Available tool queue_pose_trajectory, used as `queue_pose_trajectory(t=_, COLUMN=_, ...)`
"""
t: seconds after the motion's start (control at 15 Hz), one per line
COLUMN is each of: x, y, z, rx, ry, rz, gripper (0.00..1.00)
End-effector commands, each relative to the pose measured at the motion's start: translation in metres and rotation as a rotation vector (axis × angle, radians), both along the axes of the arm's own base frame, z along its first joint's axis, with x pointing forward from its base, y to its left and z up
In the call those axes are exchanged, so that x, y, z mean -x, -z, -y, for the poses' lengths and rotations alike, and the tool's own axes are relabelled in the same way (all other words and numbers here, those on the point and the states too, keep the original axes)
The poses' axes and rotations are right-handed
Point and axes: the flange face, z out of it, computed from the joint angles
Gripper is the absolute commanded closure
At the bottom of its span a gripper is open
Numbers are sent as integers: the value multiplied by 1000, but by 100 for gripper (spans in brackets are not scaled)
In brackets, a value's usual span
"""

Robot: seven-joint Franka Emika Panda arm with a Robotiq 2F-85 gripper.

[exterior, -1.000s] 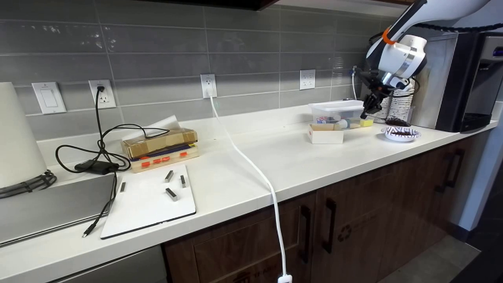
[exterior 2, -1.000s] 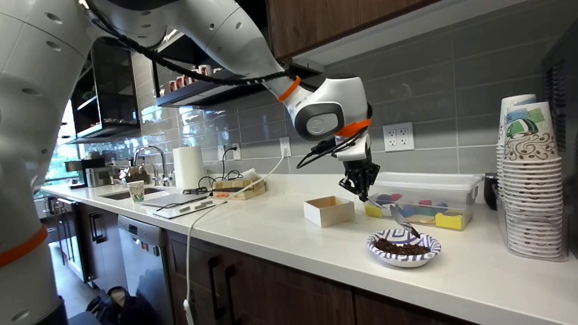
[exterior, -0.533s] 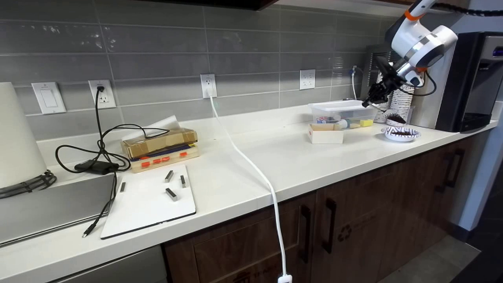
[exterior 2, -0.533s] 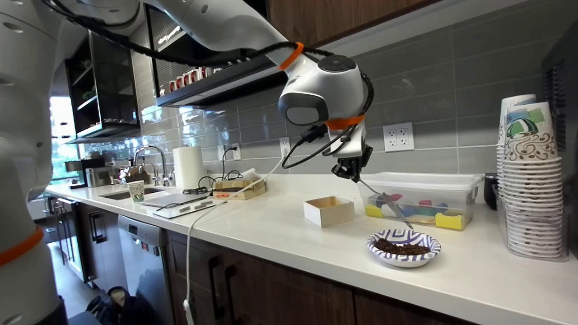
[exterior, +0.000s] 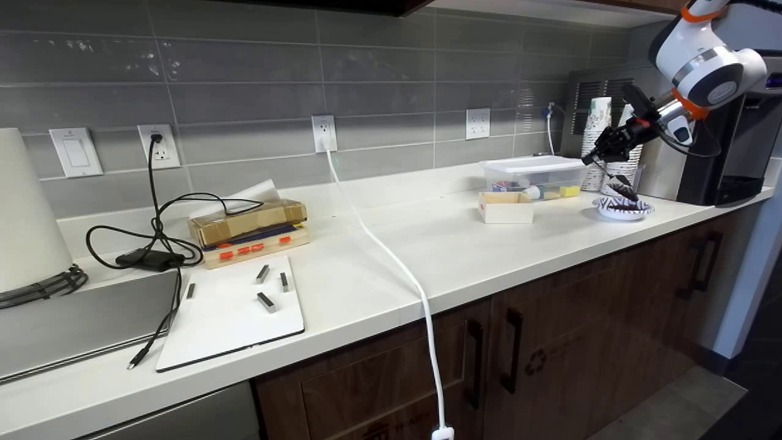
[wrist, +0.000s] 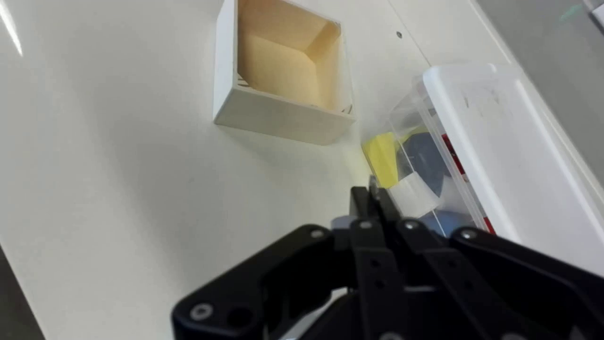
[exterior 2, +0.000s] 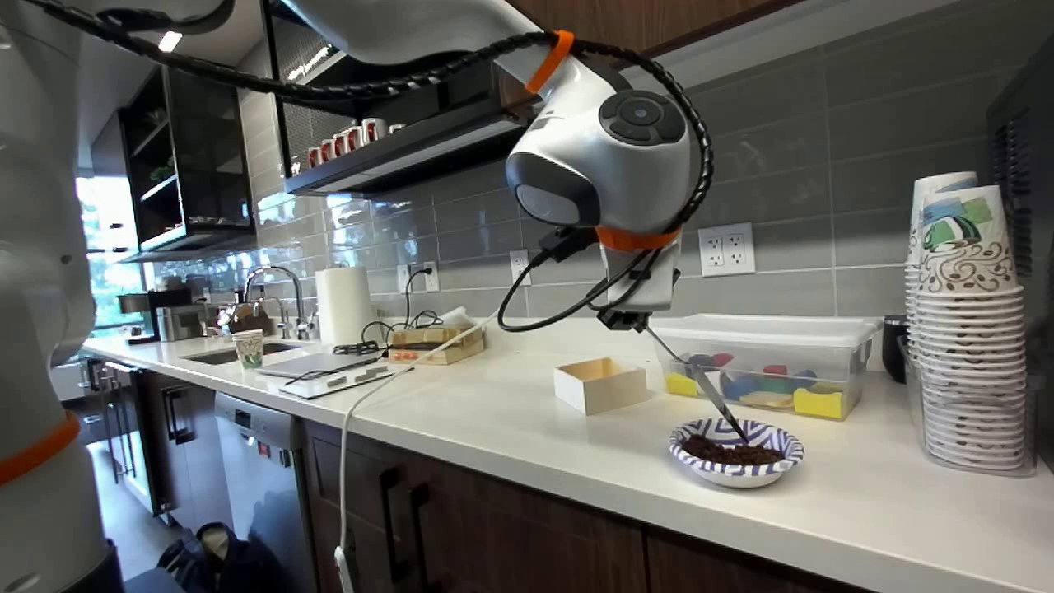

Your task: Use the cake spatula to stir the contents in the black and white bowl.

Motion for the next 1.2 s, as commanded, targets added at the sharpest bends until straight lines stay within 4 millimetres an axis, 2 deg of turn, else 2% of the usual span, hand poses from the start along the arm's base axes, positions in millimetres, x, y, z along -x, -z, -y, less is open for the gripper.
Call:
queue_pose_trajectory(t=0.0, x=-1, y=-1, z=0, rx=-33, ry=-68, rz=36, gripper=99)
queue_pose_trajectory(t=0.27, x=-10, y=6, z=1, rx=-67, ry=-118, rz=38, gripper=99)
queue_pose_trajectory(t=0.67, x=-20, y=27, z=5, rx=-141, ry=-146, rz=19, gripper=99)
queue_pose_trajectory(t=0.93, x=-17, y=40, z=17, rx=-189, ry=-138, rz=1, gripper=99)
queue_pose_trajectory(t=1.13, x=-13, y=35, z=27, rx=-207, ry=-108, rz=4, gripper=99)
